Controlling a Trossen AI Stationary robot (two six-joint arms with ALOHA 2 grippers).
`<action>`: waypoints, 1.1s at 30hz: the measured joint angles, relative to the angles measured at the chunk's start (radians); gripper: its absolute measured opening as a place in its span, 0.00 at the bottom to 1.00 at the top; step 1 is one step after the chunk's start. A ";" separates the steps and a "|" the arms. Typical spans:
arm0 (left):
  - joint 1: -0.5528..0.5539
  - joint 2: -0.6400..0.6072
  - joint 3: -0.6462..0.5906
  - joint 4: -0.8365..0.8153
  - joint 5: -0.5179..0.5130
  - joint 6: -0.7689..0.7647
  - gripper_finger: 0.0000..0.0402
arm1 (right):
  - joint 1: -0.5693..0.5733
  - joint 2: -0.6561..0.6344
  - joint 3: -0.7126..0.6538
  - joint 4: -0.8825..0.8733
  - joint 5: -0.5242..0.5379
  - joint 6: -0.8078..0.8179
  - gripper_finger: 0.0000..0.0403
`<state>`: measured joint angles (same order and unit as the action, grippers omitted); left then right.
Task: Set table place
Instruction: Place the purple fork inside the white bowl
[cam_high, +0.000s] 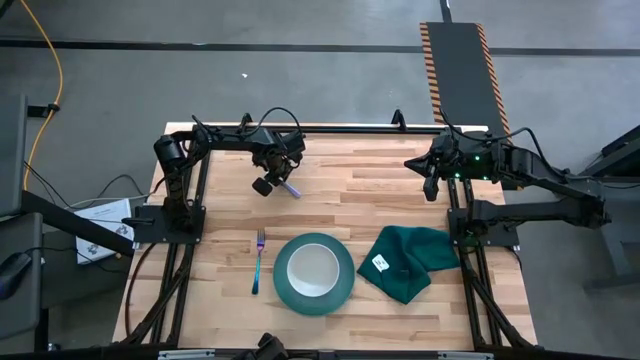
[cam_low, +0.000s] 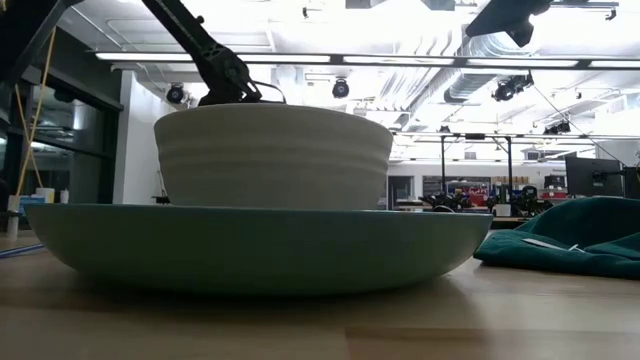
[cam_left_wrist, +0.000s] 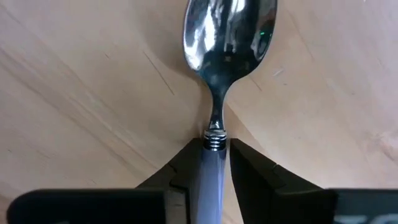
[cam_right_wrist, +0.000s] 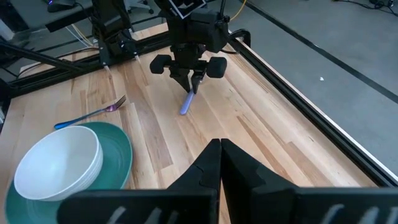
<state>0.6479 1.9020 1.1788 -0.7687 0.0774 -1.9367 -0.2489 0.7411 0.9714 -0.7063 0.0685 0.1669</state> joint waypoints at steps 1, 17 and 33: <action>0.000 0.000 0.000 0.001 -0.003 0.000 0.19 | 0.000 0.000 0.000 0.000 0.000 0.000 0.00; 0.001 -0.007 -0.034 0.047 0.031 -0.001 0.19 | 0.000 0.000 0.000 0.007 0.000 0.000 0.00; 0.000 -0.005 -0.036 0.054 0.027 -0.005 0.08 | 0.000 0.008 0.000 0.015 0.002 -0.010 0.00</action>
<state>0.6479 1.8966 1.1423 -0.7147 0.1042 -1.9415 -0.2489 0.7490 0.9714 -0.6914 0.0704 0.1566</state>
